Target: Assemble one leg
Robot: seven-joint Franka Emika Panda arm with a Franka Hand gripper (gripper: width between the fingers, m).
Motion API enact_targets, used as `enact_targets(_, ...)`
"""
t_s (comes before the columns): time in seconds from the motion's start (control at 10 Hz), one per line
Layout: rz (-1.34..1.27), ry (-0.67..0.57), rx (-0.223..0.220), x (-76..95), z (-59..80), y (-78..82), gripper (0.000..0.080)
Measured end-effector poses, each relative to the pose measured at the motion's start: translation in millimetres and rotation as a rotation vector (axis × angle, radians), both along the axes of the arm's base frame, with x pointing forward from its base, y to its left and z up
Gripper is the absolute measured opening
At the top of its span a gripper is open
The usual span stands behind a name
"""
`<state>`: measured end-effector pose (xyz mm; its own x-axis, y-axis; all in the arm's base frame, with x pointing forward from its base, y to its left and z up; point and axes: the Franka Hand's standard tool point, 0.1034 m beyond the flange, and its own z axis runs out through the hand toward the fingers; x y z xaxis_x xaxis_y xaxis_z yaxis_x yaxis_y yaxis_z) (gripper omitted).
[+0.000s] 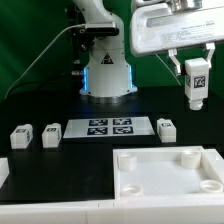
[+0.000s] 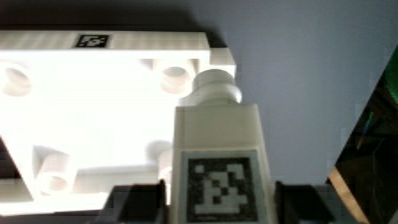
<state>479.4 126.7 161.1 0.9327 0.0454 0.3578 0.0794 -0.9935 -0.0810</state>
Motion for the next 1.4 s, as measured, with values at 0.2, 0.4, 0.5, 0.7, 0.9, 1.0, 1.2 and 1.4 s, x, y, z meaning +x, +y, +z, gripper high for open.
enact_targets(0.2,0.019,-0.017,-0.049,34.5,8.6,-13.8,0.0294)
enact_targets(0.4,0.044,-0.053,-0.075,82.2,19.1,-23.0,0.0294)
enact_targets(0.5,0.068,-0.07,-0.079,92.0,15.3,-22.6,0.0294)
enact_targets(0.7,0.074,-0.075,-0.073,91.8,13.6,-20.8,0.0294)
enact_targets(0.9,0.071,-0.073,-0.07,91.8,12.6,-21.3,0.0294)
enact_targets(1.0,0.076,-0.095,-0.065,93.8,10.7,-20.4,0.0294)
enact_targets(1.2,0.085,-0.142,-0.046,105.5,-15.9,-15.1,0.0293)
enact_targets(1.4,0.085,-0.155,-0.046,124.1,-26.7,-15.5,0.0294)
